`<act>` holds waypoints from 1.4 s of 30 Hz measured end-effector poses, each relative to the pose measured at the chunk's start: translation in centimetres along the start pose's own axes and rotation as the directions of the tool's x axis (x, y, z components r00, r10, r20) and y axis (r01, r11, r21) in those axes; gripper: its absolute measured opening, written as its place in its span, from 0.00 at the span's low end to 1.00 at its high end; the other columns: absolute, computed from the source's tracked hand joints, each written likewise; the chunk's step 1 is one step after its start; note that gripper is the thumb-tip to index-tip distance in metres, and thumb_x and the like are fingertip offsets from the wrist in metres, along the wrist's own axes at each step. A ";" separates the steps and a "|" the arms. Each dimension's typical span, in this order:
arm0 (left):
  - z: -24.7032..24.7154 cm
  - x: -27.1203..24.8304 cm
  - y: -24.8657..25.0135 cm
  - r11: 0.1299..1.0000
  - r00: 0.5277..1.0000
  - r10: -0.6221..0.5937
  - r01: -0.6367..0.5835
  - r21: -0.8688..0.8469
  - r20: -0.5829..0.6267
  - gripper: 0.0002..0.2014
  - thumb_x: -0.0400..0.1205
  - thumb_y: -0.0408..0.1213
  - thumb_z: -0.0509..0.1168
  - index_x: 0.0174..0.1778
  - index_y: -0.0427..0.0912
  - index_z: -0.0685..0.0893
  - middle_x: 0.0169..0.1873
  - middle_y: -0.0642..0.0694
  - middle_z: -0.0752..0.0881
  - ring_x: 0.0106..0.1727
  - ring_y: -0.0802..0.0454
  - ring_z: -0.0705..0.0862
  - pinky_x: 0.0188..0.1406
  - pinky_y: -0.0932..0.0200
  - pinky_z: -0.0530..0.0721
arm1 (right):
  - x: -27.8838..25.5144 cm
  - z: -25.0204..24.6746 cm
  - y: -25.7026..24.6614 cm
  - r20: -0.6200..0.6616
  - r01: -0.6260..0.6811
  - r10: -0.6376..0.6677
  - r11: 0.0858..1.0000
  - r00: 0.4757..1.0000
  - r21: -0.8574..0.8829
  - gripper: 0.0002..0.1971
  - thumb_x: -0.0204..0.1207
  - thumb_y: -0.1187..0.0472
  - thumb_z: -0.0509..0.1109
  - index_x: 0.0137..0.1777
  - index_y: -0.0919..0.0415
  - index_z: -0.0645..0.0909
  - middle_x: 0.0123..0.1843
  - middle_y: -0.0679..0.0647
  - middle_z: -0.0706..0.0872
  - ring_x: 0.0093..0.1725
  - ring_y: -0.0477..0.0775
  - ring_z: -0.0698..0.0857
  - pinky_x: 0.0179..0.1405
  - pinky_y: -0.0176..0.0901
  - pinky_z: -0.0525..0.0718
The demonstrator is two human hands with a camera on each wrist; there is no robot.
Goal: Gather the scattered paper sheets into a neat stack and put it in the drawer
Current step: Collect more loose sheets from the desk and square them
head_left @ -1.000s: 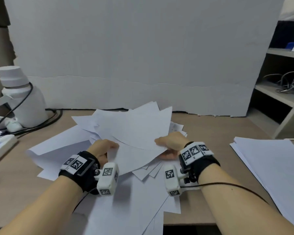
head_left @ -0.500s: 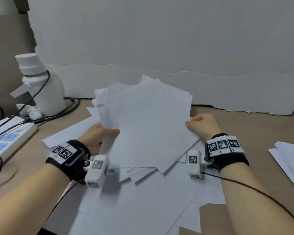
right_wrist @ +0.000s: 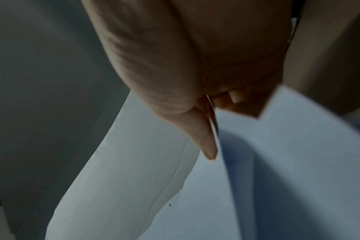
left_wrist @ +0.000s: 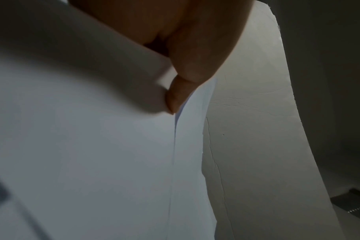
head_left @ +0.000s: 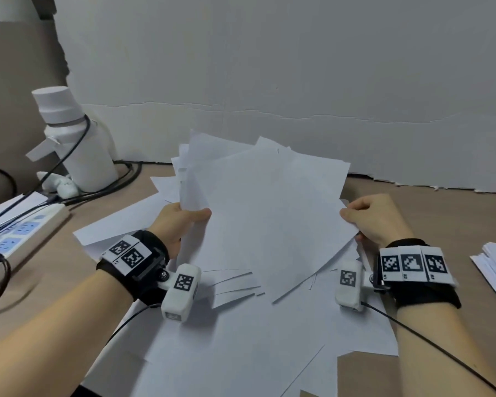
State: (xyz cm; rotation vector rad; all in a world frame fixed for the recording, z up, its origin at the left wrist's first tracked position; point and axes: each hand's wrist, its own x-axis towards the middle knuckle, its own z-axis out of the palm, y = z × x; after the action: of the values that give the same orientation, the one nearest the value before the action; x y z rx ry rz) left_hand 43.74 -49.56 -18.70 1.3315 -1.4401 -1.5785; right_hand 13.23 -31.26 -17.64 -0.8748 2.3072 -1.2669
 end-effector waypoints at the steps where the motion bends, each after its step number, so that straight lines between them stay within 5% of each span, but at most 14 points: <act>1: 0.1 0.0 0.0 1.000 1.000 -0.001 0.001 0.001 -0.007 0.11 0.79 0.31 0.75 0.55 0.33 0.86 0.42 0.40 0.88 0.42 0.43 0.85 0.39 0.53 0.80 | -0.1 -0.1 0.1 0.016 -0.008 0.008 1.000 1.000 -0.007 0.05 0.76 0.65 0.74 0.41 0.67 0.87 0.42 0.63 0.90 0.30 0.60 0.84 0.33 0.52 0.87; 6: 0.2 -0.2 0.2 1.000 1.000 -0.007 0.006 -0.021 -0.008 0.12 0.80 0.31 0.75 0.58 0.33 0.86 0.41 0.41 0.88 0.41 0.44 0.84 0.39 0.53 0.80 | -0.3 -1.1 0.1 -0.047 0.014 -0.014 1.000 0.999 -0.002 0.06 0.76 0.64 0.72 0.39 0.63 0.87 0.39 0.62 0.90 0.29 0.59 0.82 0.30 0.47 0.83; 9: 0.1 -0.2 0.5 0.999 1.000 -0.001 0.000 -0.037 -0.009 0.12 0.81 0.32 0.74 0.58 0.33 0.85 0.41 0.41 0.87 0.42 0.43 0.84 0.40 0.53 0.79 | -0.5 -1.5 -0.2 -0.127 0.045 -0.046 0.999 0.991 -0.012 0.07 0.74 0.64 0.69 0.37 0.60 0.88 0.37 0.59 0.90 0.35 0.62 0.86 0.36 0.53 0.86; 14: 0.4 -0.3 1.1 0.997 1.000 0.007 -0.009 -0.081 -0.023 0.08 0.83 0.30 0.71 0.57 0.33 0.84 0.39 0.43 0.86 0.38 0.47 0.83 0.37 0.55 0.79 | -1.7 -1.5 -1.0 -0.024 0.054 -0.053 0.998 0.998 0.020 0.04 0.75 0.62 0.74 0.40 0.60 0.88 0.37 0.57 0.90 0.29 0.53 0.82 0.29 0.43 0.80; 18: 0.3 0.4 0.7 0.993 0.994 -0.002 -0.011 -0.116 -0.113 0.16 0.82 0.30 0.73 0.65 0.31 0.83 0.50 0.39 0.89 0.53 0.38 0.86 0.61 0.44 0.84 | -2.3 -2.1 -1.1 0.146 -0.066 0.079 0.993 0.986 -0.096 0.03 0.76 0.65 0.75 0.44 0.66 0.87 0.32 0.59 0.85 0.17 0.44 0.78 0.21 0.38 0.75; 22: 0.5 0.9 0.3 0.988 0.981 0.003 -0.033 -0.152 -0.194 0.20 0.81 0.30 0.73 0.69 0.31 0.82 0.58 0.37 0.88 0.63 0.35 0.85 0.71 0.41 0.80 | -2.4 -2.5 -1.3 0.192 -0.141 0.158 0.985 0.969 -0.099 0.04 0.77 0.66 0.74 0.45 0.67 0.88 0.29 0.61 0.83 0.17 0.48 0.75 0.18 0.32 0.73; 29: 0.9 0.7 0.5 0.975 0.987 0.021 -0.056 -0.217 -0.160 0.20 0.81 0.29 0.73 0.69 0.32 0.82 0.58 0.38 0.89 0.61 0.38 0.87 0.70 0.41 0.82 | -1.9 -2.7 -1.5 0.203 -0.154 0.138 0.986 0.969 0.066 0.10 0.81 0.69 0.67 0.42 0.78 0.79 0.32 0.63 0.81 0.23 0.55 0.79 0.18 0.36 0.79; 31: 0.9 0.5 0.5 0.969 0.995 0.029 -0.052 -0.240 -0.099 0.18 0.82 0.28 0.73 0.68 0.31 0.82 0.58 0.38 0.90 0.58 0.41 0.90 0.68 0.43 0.84 | -1.9 -2.3 -1.6 0.169 -0.128 0.094 0.971 0.981 0.201 0.09 0.79 0.71 0.63 0.36 0.70 0.75 0.31 0.61 0.75 0.27 0.59 0.77 0.22 0.43 0.83; 35: 0.6 0.1 0.3 0.977 0.998 0.003 -0.015 -0.215 -0.058 0.17 0.83 0.30 0.72 0.67 0.31 0.82 0.56 0.37 0.90 0.55 0.39 0.90 0.56 0.45 0.87 | -0.9 -2.8 -0.5 -0.171 0.027 0.006 0.981 0.985 0.191 0.14 0.73 0.66 0.60 0.27 0.58 0.64 0.30 0.55 0.61 0.34 0.59 0.61 0.31 0.50 0.64; 37: 0.2 0.2 0.0 0.978 0.999 -0.019 0.008 -0.207 -0.051 0.18 0.83 0.31 0.72 0.68 0.32 0.82 0.56 0.37 0.91 0.53 0.38 0.91 0.49 0.46 0.89 | -0.8 -3.1 -0.2 -0.264 0.035 0.041 0.961 0.964 0.275 0.13 0.73 0.67 0.60 0.27 0.63 0.66 0.30 0.56 0.64 0.33 0.59 0.62 0.29 0.46 0.69; 39: -0.2 0.1 -0.2 0.980 0.999 -0.039 0.034 -0.197 -0.021 0.16 0.83 0.32 0.72 0.66 0.34 0.84 0.54 0.38 0.92 0.51 0.39 0.92 0.42 0.47 0.90 | -0.8 -2.6 -0.3 -0.171 -0.003 0.088 0.896 0.981 0.445 0.07 0.76 0.72 0.62 0.37 0.72 0.77 0.34 0.59 0.78 0.31 0.63 0.78 0.30 0.48 0.87; 42: -0.3 0.0 -0.4 0.982 0.998 -0.057 0.059 -0.180 0.017 0.17 0.82 0.33 0.73 0.66 0.32 0.83 0.56 0.36 0.92 0.53 0.36 0.92 0.47 0.42 0.89 | -1.3 -1.6 -0.6 0.080 -0.138 0.113 0.858 0.990 0.496 0.05 0.79 0.76 0.63 0.49 0.77 0.80 0.43 0.66 0.85 0.39 0.60 0.88 0.28 0.45 0.90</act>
State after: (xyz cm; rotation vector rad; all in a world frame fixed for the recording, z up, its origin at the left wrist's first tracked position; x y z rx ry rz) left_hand 44.08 -49.61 -19.06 1.2693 -1.2418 -1.7139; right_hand 13.46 -29.63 -16.27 -0.5533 1.8201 -1.6547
